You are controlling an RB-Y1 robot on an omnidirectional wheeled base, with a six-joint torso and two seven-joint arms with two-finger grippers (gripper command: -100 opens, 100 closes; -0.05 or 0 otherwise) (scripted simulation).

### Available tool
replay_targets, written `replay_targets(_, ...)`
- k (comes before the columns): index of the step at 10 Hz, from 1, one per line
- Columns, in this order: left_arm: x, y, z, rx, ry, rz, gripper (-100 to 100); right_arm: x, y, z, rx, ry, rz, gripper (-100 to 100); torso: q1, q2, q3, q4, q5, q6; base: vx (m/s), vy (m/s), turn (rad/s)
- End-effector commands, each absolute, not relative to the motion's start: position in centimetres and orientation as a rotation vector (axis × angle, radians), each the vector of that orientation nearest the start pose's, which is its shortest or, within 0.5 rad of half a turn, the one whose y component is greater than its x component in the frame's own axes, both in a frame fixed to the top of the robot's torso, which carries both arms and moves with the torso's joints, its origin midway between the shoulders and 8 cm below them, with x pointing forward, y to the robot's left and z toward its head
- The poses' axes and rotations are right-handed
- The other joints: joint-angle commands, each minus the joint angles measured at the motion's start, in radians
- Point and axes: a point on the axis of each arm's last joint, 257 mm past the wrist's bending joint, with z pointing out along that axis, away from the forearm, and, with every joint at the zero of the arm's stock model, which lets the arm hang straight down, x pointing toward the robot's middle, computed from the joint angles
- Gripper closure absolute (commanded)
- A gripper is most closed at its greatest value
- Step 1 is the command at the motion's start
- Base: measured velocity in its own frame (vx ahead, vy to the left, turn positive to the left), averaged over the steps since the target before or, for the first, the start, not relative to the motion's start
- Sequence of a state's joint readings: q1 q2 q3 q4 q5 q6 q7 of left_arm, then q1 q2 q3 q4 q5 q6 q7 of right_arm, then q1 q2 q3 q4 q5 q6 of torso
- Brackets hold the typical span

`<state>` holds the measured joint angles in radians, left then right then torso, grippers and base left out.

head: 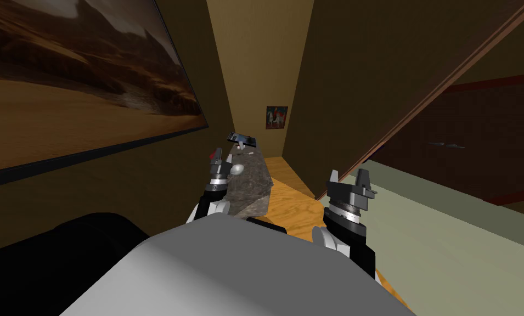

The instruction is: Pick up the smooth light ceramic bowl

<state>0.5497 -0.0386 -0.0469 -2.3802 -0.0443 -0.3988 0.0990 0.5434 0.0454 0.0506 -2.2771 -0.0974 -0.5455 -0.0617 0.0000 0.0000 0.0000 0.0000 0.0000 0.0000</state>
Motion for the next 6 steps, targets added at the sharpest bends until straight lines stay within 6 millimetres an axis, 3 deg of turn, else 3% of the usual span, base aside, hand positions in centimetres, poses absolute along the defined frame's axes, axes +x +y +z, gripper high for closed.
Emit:
replay_targets(1, 34.5, 26.4, 3.1, -0.722, 0.652, -1.381, -100, 33.3, -28.4, 1.7, 0.776, 0.484, 1.448, 0, 0.0, 0.0, 0.0, 0.0, 0.0, 0.0, 0.007, -0.022, -0.006)
replay_targets(6, 38.1, 25.6, 1.0, -0.707, 0.827, -1.352, -100, 33.3, -28.4, 1.7, 0.777, 0.484, 1.448, 0, -0.006, -0.002, -0.001, -0.001, -0.001, 0.0, 0.026, -0.086, -0.002)
